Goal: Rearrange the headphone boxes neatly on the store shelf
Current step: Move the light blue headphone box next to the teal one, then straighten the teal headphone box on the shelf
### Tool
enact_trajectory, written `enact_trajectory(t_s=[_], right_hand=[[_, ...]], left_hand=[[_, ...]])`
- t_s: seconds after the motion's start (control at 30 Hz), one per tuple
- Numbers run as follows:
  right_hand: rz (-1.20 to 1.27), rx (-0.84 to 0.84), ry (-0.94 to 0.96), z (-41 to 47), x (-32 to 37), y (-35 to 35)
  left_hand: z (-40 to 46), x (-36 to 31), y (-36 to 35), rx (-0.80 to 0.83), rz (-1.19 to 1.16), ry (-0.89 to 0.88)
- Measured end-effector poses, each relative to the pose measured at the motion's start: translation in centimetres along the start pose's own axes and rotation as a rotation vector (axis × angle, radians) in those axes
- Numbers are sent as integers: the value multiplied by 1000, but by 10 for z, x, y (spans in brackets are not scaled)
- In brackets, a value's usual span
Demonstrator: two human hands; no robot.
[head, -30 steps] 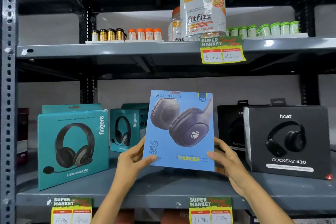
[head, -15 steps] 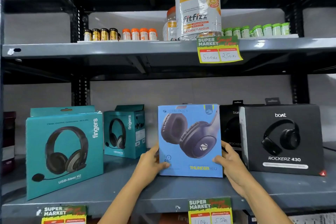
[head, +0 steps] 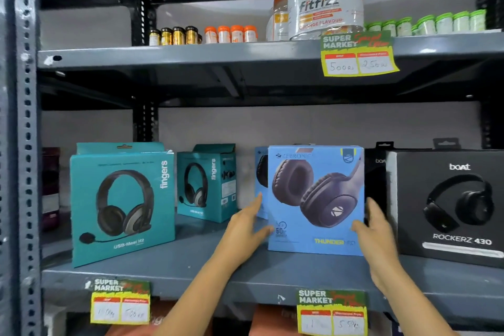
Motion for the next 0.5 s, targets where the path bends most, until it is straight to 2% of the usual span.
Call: enact_trajectory(t_s=[0.1, 0.17, 0.23, 0.33, 0.5], right_hand=[[-184, -280, 270, -23, 51, 45], [-151, -307, 402, -37, 86, 36], [-58, -171, 450, -41, 99, -1], [-2, 96, 434, -41, 92, -69], [135, 430, 89, -46, 42, -177]], left_hand=[[-24, -28, 25, -236, -60, -145], [-41, -32, 52, -411, -51, -220], [-52, -19, 75, -590, -47, -201], [-65, 19, 94, -807, -195, -48], [-72, 74, 113, -863, -273, 219]])
Point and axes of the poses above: each hand's wrist, its own z-axis towards the middle knuckle, its own y-axis out of the back of the hand, x = y × z, the point moved 10 cm from there along z, towards the middle knuckle, and after that the axes turned 13 degrees about y, right-handed, at the moved point
